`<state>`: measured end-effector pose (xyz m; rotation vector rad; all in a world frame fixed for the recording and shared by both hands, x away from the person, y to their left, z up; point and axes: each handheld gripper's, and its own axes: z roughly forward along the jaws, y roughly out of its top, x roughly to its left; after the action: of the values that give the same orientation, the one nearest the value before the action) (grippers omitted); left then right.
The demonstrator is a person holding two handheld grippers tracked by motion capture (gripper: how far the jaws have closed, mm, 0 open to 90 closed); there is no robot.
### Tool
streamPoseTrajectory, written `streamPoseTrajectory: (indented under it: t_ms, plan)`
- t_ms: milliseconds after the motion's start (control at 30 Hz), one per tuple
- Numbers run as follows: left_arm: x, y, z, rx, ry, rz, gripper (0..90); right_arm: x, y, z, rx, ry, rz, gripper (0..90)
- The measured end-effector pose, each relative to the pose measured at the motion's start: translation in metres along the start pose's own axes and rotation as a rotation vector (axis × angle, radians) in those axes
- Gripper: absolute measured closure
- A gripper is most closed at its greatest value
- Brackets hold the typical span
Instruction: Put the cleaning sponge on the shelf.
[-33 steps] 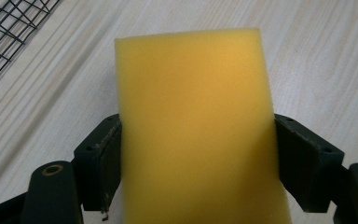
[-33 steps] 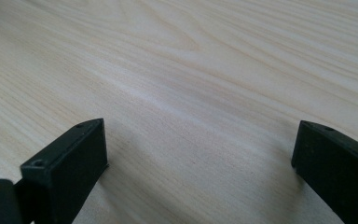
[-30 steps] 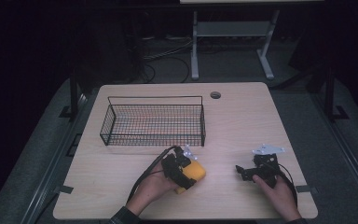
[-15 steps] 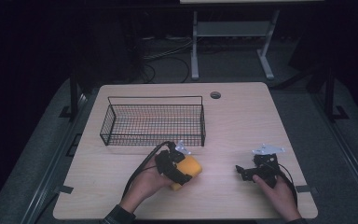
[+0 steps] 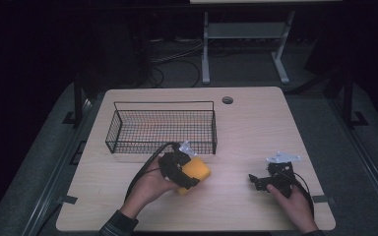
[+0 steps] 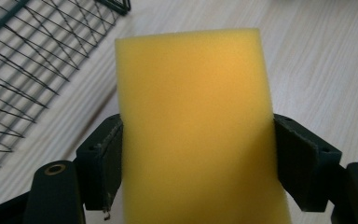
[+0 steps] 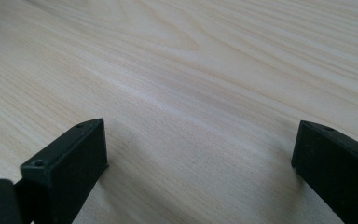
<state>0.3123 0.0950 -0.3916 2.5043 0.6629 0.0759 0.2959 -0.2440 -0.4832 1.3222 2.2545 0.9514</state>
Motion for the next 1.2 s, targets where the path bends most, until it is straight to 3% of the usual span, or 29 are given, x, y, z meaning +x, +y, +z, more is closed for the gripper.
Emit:
streamPoseTrajectory:
  t_ms: [300, 500, 1200]
  plan:
    - [0.011, 0.009, -0.012, -0.006, 0.005, 0.004, 24.6, 0.000, 0.000, 0.000, 0.000, 0.002, 0.000, 2.5]
    - [0.018, 0.013, -0.017, -0.014, 0.006, -0.014, 24.6, 0.000, 0.000, 0.000, 0.000, 0.002, 0.002, 2.5]
    - [0.050, 0.029, -0.039, -0.032, 0.061, -0.047, 24.8, 0.000, 0.000, 0.000, 0.000, 0.001, 0.001, 2.5]
